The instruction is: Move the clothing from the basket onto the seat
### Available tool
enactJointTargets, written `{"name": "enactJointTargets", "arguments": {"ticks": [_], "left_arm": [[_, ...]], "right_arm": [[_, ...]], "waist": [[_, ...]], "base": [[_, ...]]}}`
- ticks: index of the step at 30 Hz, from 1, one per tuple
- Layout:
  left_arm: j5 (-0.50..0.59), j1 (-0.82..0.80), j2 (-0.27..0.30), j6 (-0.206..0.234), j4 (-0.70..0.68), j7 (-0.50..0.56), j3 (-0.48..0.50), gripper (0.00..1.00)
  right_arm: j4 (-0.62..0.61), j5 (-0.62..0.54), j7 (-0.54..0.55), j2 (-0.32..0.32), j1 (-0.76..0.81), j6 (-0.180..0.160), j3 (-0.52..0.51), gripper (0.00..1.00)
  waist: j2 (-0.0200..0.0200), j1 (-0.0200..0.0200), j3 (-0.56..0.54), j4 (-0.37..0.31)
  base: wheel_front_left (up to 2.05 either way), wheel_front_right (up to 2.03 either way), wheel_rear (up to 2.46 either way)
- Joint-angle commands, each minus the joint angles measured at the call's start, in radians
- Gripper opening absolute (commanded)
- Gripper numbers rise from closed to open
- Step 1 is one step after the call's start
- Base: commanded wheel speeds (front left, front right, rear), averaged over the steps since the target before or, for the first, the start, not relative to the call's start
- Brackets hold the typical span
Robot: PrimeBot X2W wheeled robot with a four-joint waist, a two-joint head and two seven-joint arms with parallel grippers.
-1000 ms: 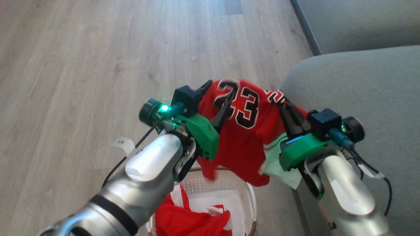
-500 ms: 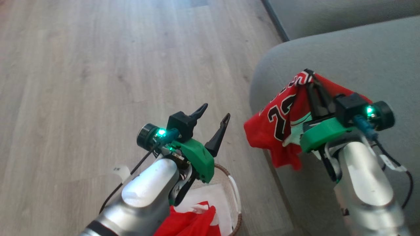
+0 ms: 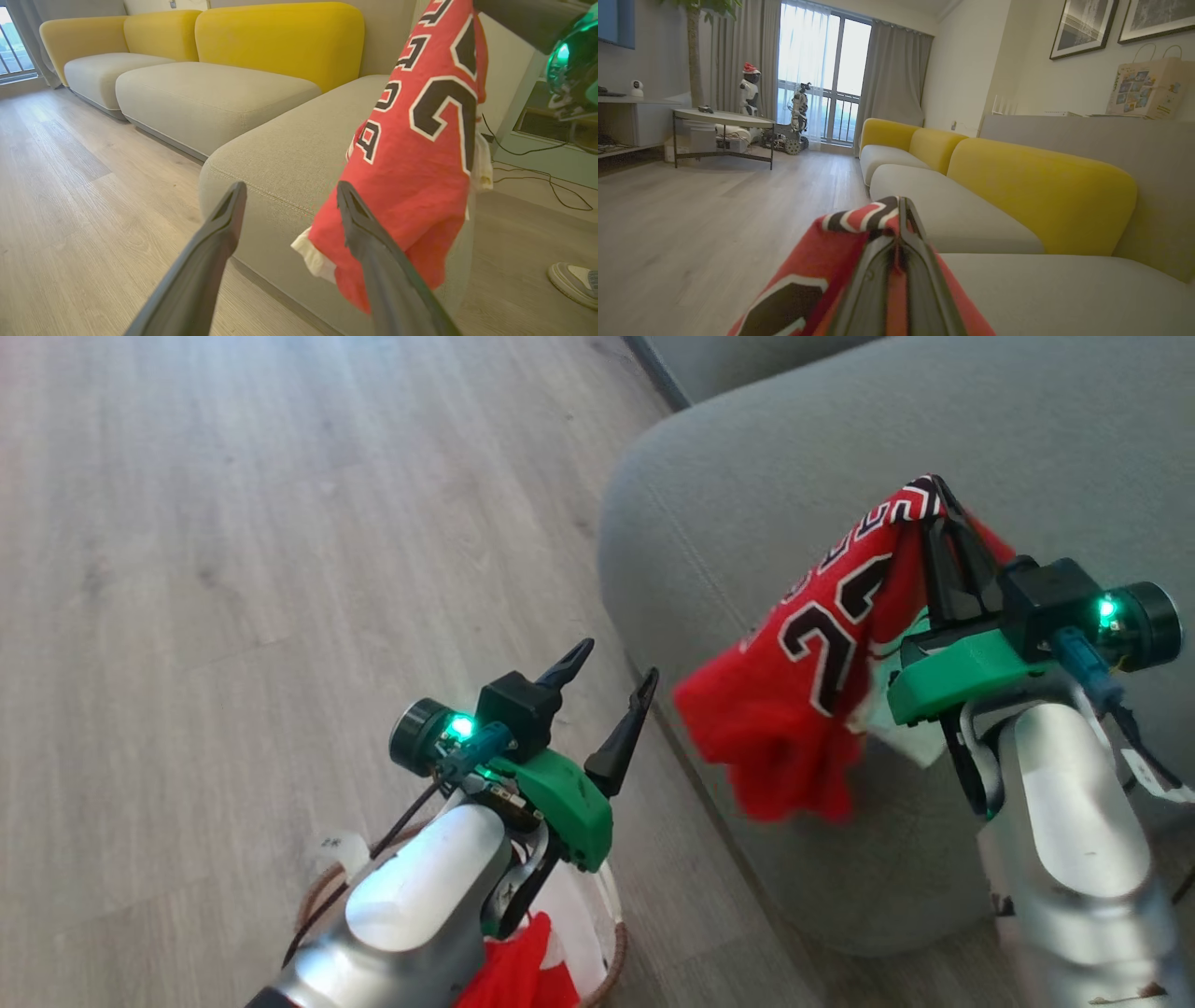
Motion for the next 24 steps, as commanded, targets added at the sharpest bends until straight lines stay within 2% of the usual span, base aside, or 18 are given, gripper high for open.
{"name": "enactJointTargets", "arguments": {"ticks": [1,7,13,20,24], "left_arm": [[0.011,-0.032,0.010,0.001,-0.033,-0.012,0.042,1.00],[0.039,-0.029,-0.004,-0.007,-0.035,-0.012,0.064,1.00],[0.072,-0.035,-0.012,-0.020,-0.038,-0.012,0.085,1.00],[0.108,-0.076,-0.010,-0.029,-0.052,-0.012,0.094,1.00],[0.131,-0.106,-0.005,-0.035,-0.066,-0.012,0.086,1.00]], "right_arm": [[-0.042,-0.011,-0.007,0.011,-0.061,0.000,0.020,0.00],[-0.044,-0.025,-0.007,0.007,-0.079,0.000,0.015,0.00],[0.018,-0.012,-0.007,-0.019,-0.135,0.000,0.014,0.00],[0.140,0.037,0.003,-0.079,-0.330,0.000,-0.016,0.00],[0.224,0.072,0.039,-0.140,-0.489,0.000,-0.032,0.00]], "waist": [[-0.0001,-0.0001,0.022,-0.032],[-0.0001,-0.0001,0.057,-0.062],[-0.0001,-0.0001,0.101,-0.053],[-0.0001,-0.0001,0.213,0.010],[-0.0001,-0.0001,0.294,0.063]], "base": [[0.00,0.00,0.00],[0.00,0.00,0.00],[0.00,0.00,0.00],[0.00,0.00,0.00],[0.00,0.00,0.00]]}}
